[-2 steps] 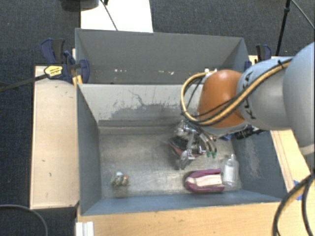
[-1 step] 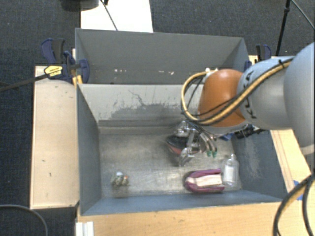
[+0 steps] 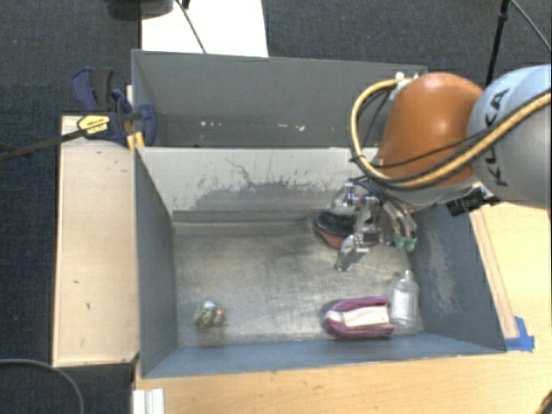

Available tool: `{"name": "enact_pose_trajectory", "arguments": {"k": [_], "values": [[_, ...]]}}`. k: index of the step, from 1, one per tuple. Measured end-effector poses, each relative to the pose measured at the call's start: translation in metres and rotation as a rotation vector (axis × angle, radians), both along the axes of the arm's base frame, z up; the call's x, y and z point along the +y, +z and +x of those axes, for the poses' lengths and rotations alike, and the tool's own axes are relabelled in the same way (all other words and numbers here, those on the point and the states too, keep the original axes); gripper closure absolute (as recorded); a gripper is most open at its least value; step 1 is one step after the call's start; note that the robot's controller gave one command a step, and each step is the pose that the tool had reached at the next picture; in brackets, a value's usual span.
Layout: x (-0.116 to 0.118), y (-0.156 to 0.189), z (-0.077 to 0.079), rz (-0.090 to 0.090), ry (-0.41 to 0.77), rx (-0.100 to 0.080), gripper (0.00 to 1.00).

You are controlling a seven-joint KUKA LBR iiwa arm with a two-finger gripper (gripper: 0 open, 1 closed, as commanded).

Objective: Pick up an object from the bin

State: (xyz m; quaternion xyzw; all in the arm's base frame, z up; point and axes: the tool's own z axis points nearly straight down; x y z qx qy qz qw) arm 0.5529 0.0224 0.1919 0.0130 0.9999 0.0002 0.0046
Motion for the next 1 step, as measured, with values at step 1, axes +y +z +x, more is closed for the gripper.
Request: {"name": "enact_pose_trajectory", "arguments": {"k": [1], "values": [[0.0090, 0.0813, 0.0098, -0.002, 0.303, 0.002, 1.00]]}}
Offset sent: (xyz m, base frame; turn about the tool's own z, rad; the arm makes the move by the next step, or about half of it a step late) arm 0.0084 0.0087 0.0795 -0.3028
